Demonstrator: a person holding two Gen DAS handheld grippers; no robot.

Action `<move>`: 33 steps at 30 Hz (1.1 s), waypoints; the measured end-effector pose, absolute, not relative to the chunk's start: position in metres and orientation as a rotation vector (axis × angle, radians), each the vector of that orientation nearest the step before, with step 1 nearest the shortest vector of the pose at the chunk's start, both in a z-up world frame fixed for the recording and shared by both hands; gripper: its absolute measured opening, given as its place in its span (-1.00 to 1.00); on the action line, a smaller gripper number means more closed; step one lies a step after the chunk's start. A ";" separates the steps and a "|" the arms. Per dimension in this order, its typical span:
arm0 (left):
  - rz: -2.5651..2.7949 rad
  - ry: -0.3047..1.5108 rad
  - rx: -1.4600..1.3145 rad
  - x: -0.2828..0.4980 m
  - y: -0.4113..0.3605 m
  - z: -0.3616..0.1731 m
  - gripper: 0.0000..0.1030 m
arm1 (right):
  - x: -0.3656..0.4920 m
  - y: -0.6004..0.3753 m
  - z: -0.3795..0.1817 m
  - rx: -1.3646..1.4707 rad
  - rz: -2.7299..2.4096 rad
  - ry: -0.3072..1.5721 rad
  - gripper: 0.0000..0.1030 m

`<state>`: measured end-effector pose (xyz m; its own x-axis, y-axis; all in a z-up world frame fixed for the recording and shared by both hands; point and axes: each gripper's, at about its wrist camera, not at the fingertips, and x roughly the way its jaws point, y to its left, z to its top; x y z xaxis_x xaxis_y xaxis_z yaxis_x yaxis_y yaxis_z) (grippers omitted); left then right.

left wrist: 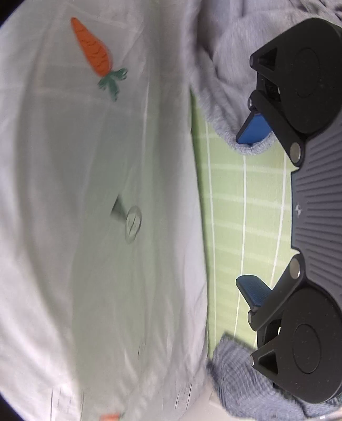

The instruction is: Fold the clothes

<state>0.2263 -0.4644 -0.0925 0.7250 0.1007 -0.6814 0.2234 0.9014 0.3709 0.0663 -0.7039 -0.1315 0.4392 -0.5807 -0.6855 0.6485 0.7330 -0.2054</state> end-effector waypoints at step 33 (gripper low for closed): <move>-0.243 0.914 0.189 0.018 -0.332 -0.069 0.99 | -0.125 -0.560 -0.077 0.199 -0.569 0.715 0.86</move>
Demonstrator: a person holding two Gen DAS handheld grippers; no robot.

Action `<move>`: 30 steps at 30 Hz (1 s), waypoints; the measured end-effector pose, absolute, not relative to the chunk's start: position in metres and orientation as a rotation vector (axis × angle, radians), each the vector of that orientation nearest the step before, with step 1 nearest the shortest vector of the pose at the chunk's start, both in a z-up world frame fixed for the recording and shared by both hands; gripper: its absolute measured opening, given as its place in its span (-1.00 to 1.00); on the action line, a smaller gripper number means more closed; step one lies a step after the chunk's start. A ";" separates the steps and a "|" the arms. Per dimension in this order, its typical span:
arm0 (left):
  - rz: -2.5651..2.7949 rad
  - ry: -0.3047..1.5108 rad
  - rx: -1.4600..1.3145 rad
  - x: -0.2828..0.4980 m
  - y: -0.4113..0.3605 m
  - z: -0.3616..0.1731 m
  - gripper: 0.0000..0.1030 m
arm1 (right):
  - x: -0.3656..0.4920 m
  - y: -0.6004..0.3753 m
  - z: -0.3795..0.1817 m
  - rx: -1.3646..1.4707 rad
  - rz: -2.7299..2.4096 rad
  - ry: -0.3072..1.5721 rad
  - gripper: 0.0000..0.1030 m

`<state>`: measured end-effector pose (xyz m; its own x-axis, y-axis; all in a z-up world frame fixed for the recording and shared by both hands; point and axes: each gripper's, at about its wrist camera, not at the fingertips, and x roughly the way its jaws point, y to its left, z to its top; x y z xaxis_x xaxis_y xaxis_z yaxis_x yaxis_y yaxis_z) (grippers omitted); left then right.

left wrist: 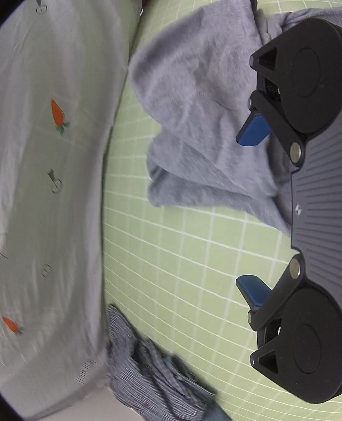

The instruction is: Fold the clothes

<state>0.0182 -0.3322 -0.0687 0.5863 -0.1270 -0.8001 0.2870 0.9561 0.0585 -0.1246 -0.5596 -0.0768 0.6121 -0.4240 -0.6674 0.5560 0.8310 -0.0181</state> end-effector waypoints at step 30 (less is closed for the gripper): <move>-0.179 1.118 0.039 -0.074 -0.212 -0.080 0.99 | -0.228 -0.520 -0.102 0.415 -0.492 0.925 0.90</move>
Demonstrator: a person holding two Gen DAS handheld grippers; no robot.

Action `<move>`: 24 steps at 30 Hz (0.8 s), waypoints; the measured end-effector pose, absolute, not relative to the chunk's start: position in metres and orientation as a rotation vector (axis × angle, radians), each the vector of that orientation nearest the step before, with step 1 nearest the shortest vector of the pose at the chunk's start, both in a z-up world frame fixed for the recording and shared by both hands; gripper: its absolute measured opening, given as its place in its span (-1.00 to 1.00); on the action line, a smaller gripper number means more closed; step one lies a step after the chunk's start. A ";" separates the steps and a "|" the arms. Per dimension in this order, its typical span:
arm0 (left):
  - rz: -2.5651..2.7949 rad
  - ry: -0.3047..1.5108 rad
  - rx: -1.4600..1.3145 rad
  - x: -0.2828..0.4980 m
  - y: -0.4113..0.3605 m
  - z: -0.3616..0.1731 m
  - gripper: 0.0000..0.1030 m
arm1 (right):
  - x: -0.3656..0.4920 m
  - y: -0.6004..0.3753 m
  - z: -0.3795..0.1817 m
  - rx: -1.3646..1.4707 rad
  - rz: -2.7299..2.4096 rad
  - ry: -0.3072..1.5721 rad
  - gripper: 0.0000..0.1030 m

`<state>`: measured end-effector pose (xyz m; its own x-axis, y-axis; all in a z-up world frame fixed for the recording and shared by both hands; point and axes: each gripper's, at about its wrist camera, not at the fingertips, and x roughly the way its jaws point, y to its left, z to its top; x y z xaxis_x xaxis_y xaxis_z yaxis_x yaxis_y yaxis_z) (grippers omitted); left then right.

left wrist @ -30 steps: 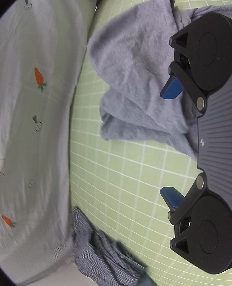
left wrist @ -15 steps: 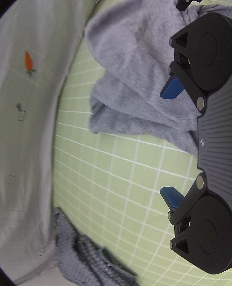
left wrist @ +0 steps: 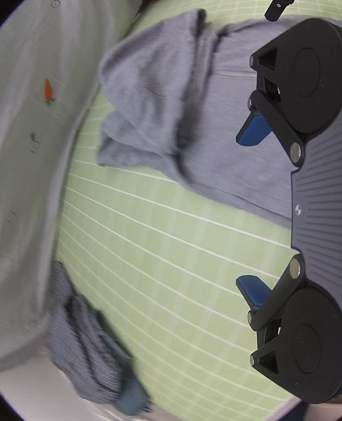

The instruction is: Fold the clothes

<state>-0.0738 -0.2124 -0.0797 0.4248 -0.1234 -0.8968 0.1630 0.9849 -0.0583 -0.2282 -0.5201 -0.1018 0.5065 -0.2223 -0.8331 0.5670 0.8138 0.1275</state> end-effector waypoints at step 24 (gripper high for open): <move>-0.304 1.313 0.103 -0.141 -0.194 -0.137 0.88 | -0.291 -0.455 -0.142 0.312 -0.406 1.110 0.83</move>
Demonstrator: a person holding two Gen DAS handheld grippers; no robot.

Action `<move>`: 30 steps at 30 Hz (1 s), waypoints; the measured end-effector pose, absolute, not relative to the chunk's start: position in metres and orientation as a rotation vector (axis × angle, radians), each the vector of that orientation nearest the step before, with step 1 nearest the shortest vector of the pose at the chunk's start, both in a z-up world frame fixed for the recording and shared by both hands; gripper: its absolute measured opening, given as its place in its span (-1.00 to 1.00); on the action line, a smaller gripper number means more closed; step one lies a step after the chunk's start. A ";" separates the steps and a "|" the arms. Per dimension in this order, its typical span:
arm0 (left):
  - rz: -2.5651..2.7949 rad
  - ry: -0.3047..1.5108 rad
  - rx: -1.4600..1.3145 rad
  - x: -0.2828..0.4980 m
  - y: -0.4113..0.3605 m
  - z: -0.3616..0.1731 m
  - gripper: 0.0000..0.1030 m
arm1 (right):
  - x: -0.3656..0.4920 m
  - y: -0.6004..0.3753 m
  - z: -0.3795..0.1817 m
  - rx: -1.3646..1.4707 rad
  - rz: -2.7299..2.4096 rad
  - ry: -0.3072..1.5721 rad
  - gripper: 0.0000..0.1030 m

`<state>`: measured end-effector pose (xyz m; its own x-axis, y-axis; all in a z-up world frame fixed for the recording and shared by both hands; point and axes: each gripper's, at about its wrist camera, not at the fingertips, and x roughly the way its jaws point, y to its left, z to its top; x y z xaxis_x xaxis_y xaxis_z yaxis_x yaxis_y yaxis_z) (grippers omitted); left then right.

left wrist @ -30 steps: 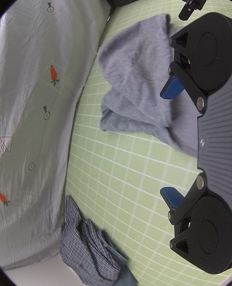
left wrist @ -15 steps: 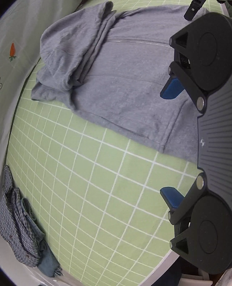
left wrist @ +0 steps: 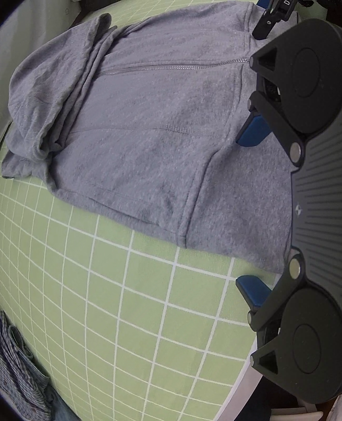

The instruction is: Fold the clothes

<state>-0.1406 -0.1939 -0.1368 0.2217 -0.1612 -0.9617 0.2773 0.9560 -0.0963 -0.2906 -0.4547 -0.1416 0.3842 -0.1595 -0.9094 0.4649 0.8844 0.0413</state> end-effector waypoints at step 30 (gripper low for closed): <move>-0.492 0.893 -0.196 -0.004 -0.242 0.009 -0.74 | -0.168 -0.554 -0.016 0.502 -0.285 0.597 -0.77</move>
<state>-0.0038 -0.2418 0.0087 0.5253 -0.4882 -0.6970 0.3282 0.8719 -0.3634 -0.1683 -0.5540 -0.0164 0.7937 -0.1118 -0.5980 0.3946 0.8427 0.3662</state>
